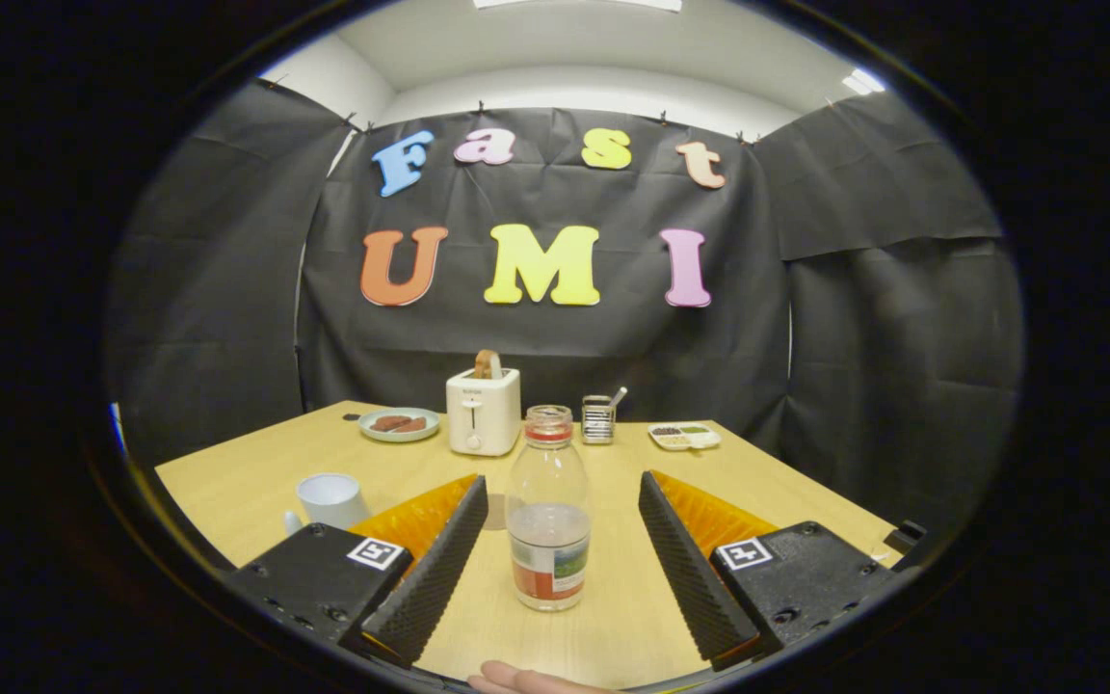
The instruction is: Take the bottle from table, then pour the juice into the cup, finally place the bottle on the coaster
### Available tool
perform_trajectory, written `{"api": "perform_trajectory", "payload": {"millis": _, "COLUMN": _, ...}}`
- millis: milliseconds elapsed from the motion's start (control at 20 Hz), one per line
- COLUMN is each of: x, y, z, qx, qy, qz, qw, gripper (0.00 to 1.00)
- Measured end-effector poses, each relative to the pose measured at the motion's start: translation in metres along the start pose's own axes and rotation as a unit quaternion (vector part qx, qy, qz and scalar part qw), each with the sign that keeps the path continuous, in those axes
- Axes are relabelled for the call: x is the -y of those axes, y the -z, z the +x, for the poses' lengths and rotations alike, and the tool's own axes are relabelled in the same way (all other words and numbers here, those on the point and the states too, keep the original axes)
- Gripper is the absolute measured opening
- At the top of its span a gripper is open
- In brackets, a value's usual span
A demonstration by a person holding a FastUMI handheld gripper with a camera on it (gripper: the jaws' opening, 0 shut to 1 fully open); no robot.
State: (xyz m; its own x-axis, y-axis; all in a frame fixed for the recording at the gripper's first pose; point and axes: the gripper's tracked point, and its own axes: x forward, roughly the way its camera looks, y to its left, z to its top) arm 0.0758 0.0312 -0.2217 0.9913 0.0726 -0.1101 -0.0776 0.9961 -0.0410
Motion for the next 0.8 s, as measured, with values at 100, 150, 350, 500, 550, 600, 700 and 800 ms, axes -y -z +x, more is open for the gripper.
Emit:
{"api": "perform_trajectory", "payload": {"millis": 100, "x": -0.006, "y": 0.006, "z": 0.004, "qx": 0.007, "qy": -0.003, "qz": 0.003, "qw": 1.0, "gripper": 1.0}}
{"api": "perform_trajectory", "payload": {"millis": 150, "x": -0.006, "y": 0.012, "z": 0.008, "qx": 0.003, "qy": -0.003, "qz": 0.002, "qw": 1.0, "gripper": 1.0}}
{"api": "perform_trajectory", "payload": {"millis": 350, "x": -0.014, "y": 0.038, "z": 0.025, "qx": -0.029, "qy": -0.011, "qz": 0.008, "qw": 0.999, "gripper": 1.0}}
{"api": "perform_trajectory", "payload": {"millis": 500, "x": -0.015, "y": 0.055, "z": 0.038, "qx": -0.046, "qy": -0.013, "qz": 0.001, "qw": 0.999, "gripper": 1.0}}
{"api": "perform_trajectory", "payload": {"millis": 550, "x": -0.014, "y": 0.057, "z": 0.042, "qx": -0.045, "qy": -0.01, "qz": -0.001, "qw": 0.999, "gripper": 1.0}}
{"api": "perform_trajectory", "payload": {"millis": 600, "x": -0.013, "y": 0.057, "z": 0.045, "qx": -0.041, "qy": -0.007, "qz": -0.001, "qw": 0.999, "gripper": 1.0}}
{"api": "perform_trajectory", "payload": {"millis": 700, "x": -0.009, "y": 0.058, "z": 0.052, "qx": -0.031, "qy": 0.001, "qz": -0.007, "qw": 0.999, "gripper": 1.0}}
{"api": "perform_trajectory", "payload": {"millis": 800, "x": -0.006, "y": 0.061, "z": 0.058, "qx": -0.027, "qy": 0.009, "qz": -0.013, "qw": 1.0, "gripper": 1.0}}
